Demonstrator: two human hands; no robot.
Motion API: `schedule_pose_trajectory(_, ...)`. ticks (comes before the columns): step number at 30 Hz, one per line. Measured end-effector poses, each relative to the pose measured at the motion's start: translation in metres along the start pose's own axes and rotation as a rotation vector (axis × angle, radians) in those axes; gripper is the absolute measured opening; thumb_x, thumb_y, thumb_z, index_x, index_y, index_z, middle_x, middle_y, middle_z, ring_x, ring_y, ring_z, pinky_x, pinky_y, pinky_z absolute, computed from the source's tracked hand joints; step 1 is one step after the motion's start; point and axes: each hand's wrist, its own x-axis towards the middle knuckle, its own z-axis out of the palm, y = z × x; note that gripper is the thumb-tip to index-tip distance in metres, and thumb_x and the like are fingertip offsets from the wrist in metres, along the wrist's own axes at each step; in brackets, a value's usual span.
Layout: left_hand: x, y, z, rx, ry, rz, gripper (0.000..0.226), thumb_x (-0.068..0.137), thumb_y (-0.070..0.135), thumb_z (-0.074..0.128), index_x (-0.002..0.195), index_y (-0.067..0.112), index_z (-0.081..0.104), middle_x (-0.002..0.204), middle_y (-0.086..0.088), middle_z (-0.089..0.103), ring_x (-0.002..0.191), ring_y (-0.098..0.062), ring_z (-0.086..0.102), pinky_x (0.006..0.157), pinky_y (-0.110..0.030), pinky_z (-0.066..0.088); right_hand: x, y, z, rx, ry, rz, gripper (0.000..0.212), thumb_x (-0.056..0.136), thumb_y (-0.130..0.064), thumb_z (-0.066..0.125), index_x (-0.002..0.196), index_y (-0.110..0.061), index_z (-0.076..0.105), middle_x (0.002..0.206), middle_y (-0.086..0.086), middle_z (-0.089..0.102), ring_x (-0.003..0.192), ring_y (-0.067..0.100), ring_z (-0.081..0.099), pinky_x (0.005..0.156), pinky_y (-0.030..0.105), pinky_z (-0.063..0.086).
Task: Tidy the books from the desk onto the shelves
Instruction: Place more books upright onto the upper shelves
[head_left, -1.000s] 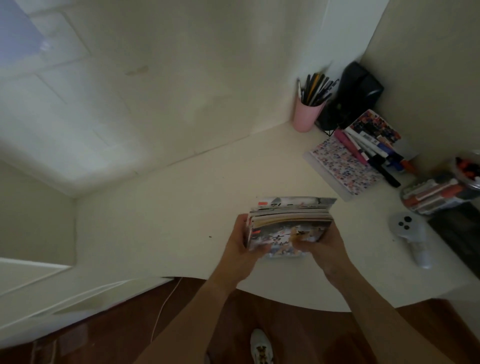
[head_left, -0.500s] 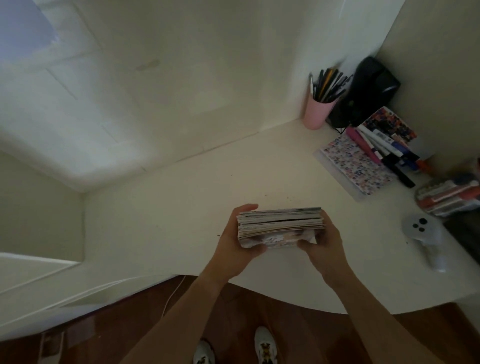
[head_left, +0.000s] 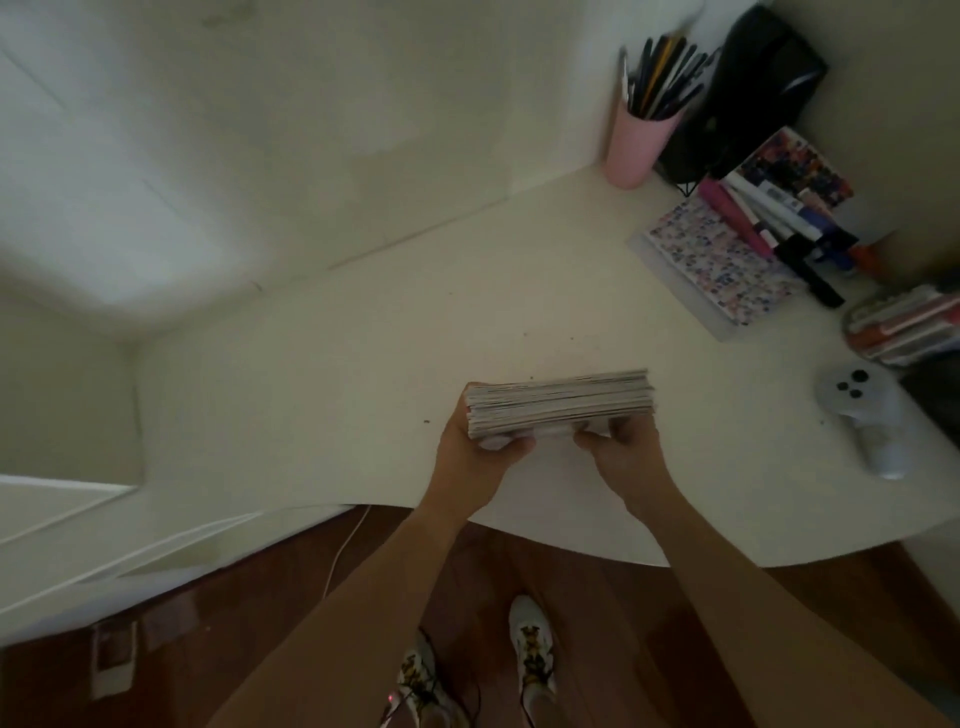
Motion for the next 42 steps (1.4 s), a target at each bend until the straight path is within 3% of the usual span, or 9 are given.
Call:
schedule_pose_trajectory(3,-0.008,0.016,-0.016,-0.013,0.012,-0.056,0.053,0.074,-0.001,0.088,0.122,0.003,0.067,0.112,0.003,0.074,0.103,-0.003,0.072,0.085,-0.018,0.055,-0.002,-0.021,-0.010,-0.084,-0.152,-0.024,0.043,0.083,0.014,0.067,0.121,-0.004,0.063,0.117,0.013,0.068,0.107,0.019,0.065,0.078,0.008,0.050)
schedule_pose_trajectory(9,-0.050,0.104,-0.083,-0.092,0.080,0.019,0.069,0.063,0.009,0.095,0.125,0.002,0.064,0.118,-0.009,0.075,0.112,-0.027,0.071,0.094,-0.050,0.059,-0.037,-0.132,0.004,-0.029,-0.325,-0.167,0.059,0.076,-0.002,0.076,0.132,-0.003,0.056,0.122,0.010,0.067,0.105,-0.001,0.066,0.083,0.019,0.053)
schedule_pose_trajectory(15,-0.094,0.263,-0.181,-0.108,0.077,0.292,0.066,0.070,-0.016,0.083,0.129,0.004,0.062,0.122,-0.015,0.073,0.114,-0.031,0.071,0.086,-0.042,0.062,-0.080,-0.318,0.032,0.194,-0.384,-0.444,0.043,0.079,0.015,0.074,0.117,0.003,0.058,0.091,0.019,0.075,0.081,0.023,0.075,0.065,0.025,0.058)
schedule_pose_trajectory(23,-0.181,0.444,-0.258,0.016,0.144,0.599,0.068,0.069,-0.001,0.090,0.130,0.002,0.061,0.117,-0.011,0.075,0.110,-0.026,0.073,0.086,-0.038,0.061,-0.168,-0.500,0.037,0.450,-0.328,-0.853,0.052,0.070,-0.014,0.078,0.112,0.010,0.059,0.096,0.005,0.076,0.092,0.018,0.074,0.072,0.027,0.060)
schedule_pose_trajectory(31,-0.229,0.487,-0.254,-0.087,0.338,0.697,0.072,0.069,0.003,0.090,0.130,0.016,0.053,0.115,-0.006,0.074,0.106,-0.020,0.073,0.083,-0.038,0.063,-0.196,-0.556,0.043,0.568,-0.351,-0.744,0.021,0.082,-0.006,0.072,0.101,0.003,0.069,0.086,0.015,0.076,0.078,0.031,0.075,0.061,0.038,0.061)
schedule_pose_trajectory(34,-0.234,0.499,-0.252,-0.152,0.387,0.778,0.051,0.085,0.010,0.081,0.127,0.016,0.053,0.113,-0.002,0.075,0.103,-0.016,0.074,0.082,-0.032,0.062,-0.194,-0.573,0.051,0.596,-0.394,-0.668,0.024,0.074,-0.017,0.075,0.089,0.001,0.073,0.090,0.030,0.072,0.082,0.045,0.072,0.074,0.059,0.060)
schedule_pose_trajectory(38,-0.229,0.527,-0.266,-0.172,0.515,0.937,0.034,0.096,0.022,0.069,0.125,0.013,0.053,0.112,-0.001,0.074,0.103,-0.013,0.074,0.082,-0.028,0.062,-0.195,-0.623,0.062,0.543,-0.479,-0.694,0.015,0.084,-0.007,0.067,0.072,-0.012,0.074,0.077,0.015,0.070,0.072,0.033,0.069,0.067,0.039,0.056)
schedule_pose_trajectory(40,-0.220,0.544,-0.277,-0.166,0.619,0.999,0.031,0.098,0.021,0.067,0.123,0.012,0.052,0.111,0.002,0.073,0.101,-0.009,0.073,0.078,-0.023,0.061,-0.192,-0.657,0.070,0.479,-0.529,-0.739,0.009,0.087,-0.008,0.066,0.092,-0.009,0.073,0.086,0.012,0.074,0.079,0.033,0.072,0.071,0.039,0.061)
schedule_pose_trajectory(42,-0.206,0.561,-0.290,-0.112,0.782,1.040,0.032,0.099,0.024,0.067,0.121,0.010,0.050,0.111,0.000,0.071,0.099,-0.009,0.072,0.076,-0.021,0.060,-0.185,-0.686,0.086,0.341,-0.389,-0.810,0.044,0.085,-0.022,0.076,0.124,-0.013,0.057,0.112,0.011,0.070,0.097,0.029,0.070,0.083,0.042,0.060)
